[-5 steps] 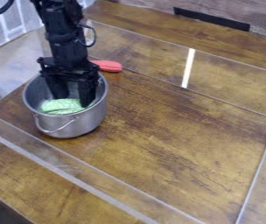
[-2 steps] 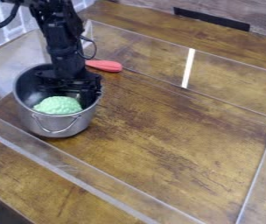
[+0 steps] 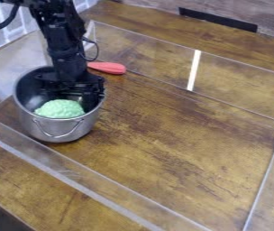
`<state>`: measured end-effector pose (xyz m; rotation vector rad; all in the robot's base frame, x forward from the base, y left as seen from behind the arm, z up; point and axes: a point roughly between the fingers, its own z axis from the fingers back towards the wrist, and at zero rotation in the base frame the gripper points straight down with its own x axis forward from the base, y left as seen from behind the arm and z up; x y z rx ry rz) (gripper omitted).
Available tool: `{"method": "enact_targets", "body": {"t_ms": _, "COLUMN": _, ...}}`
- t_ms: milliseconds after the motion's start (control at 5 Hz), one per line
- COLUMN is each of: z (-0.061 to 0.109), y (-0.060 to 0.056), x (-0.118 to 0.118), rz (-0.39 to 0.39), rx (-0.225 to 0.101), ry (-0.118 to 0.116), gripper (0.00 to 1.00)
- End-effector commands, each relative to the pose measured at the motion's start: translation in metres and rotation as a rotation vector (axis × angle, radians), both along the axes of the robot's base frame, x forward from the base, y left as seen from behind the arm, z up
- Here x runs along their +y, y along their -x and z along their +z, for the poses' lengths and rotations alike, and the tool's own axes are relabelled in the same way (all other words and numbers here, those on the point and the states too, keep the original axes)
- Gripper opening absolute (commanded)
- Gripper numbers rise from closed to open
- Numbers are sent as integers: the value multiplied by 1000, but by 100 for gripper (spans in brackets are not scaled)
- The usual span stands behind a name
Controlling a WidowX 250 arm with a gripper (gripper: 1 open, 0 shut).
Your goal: Remove the green object from the silver pot and put it on the table
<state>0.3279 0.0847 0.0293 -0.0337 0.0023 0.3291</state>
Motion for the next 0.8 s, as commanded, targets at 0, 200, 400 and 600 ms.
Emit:
{"method": "enact_targets", "body": {"t_ms": 0, "z": 12, "y": 1, "x": -2, "rz": 32, "rx": -13, "ry": -3, "gripper": 0}}
{"method": "enact_targets", "body": {"t_ms": 200, "z": 10, "y": 8, "x": 12, "rz": -6, "rx": -10, "ry": 1, "gripper": 0}}
{"method": "enact_targets", "body": {"t_ms": 400, "z": 8, "y": 13, "x": 26, "rz": -42, "rx": -7, "ry": 5, "gripper": 0}}
{"method": "enact_targets", "body": {"t_ms": 600, "z": 7, "y": 7, "x": 30, "rz": -65, "rx": -7, "ry": 14, "gripper": 0}}
